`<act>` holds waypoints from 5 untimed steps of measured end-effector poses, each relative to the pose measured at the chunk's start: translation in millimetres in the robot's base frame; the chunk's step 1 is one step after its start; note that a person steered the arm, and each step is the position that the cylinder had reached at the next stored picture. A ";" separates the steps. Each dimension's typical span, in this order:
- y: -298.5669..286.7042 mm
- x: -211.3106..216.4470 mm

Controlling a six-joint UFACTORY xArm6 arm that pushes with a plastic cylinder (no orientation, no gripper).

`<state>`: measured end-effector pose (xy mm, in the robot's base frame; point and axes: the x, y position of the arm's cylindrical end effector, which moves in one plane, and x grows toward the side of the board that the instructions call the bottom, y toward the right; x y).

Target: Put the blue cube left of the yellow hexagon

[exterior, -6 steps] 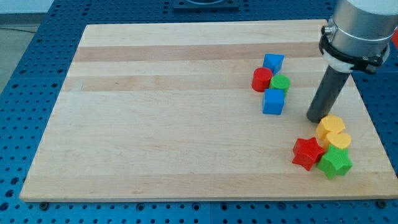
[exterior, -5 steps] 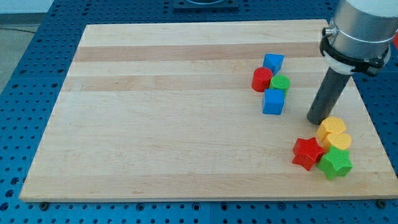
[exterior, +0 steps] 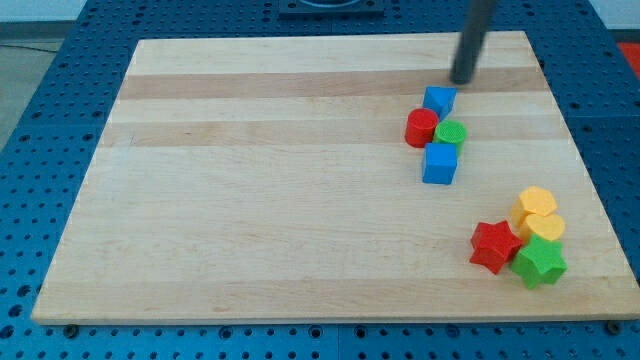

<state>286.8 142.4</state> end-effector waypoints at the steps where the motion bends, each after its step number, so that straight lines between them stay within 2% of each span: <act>1: -60.6 6.7; 5: -55.6 129.2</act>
<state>416.0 86.9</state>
